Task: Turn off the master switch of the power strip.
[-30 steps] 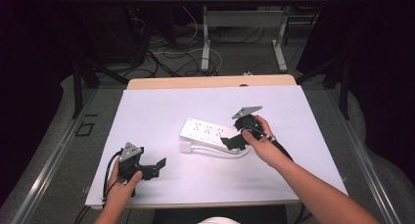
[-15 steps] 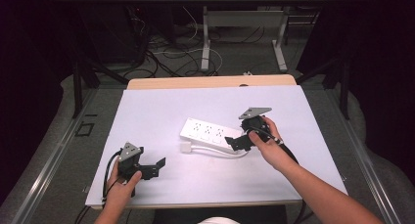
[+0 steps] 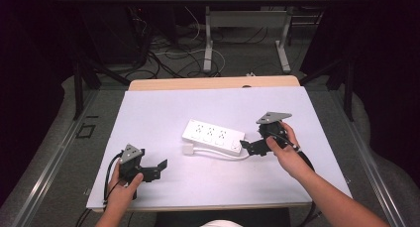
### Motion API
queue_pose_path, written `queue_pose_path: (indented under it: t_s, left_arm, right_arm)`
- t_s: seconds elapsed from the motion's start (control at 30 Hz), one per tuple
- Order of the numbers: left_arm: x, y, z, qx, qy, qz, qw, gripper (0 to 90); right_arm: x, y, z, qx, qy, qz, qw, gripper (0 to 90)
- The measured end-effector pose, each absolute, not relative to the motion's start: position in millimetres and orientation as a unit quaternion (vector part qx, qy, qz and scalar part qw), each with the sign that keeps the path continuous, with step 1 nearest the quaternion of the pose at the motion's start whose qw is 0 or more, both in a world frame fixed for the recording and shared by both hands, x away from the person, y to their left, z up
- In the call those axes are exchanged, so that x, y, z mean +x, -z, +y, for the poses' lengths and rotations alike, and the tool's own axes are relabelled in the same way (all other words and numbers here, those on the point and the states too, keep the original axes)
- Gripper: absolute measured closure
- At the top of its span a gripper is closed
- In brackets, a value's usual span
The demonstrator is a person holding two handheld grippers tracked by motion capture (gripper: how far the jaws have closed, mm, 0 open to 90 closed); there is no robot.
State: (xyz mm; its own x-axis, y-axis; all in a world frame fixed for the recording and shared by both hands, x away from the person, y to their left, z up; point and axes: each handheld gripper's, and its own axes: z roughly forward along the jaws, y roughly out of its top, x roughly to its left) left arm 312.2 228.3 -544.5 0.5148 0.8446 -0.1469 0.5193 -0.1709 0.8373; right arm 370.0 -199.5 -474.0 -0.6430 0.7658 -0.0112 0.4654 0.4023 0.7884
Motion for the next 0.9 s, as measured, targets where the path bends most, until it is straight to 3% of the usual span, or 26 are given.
queue_pose_path:
  t_s: [0.47,0.9]
  left_arm:
    - [312,545,228,0.742,-0.180,0.461,0.452,0.6]
    - [312,544,229,0.743,-0.184,0.462,0.448,0.6]
  right_arm:
    - [354,478,-233,0.402,-0.412,0.795,0.189,0.0]
    - [335,486,-255,0.424,-0.413,0.777,0.217,0.0]
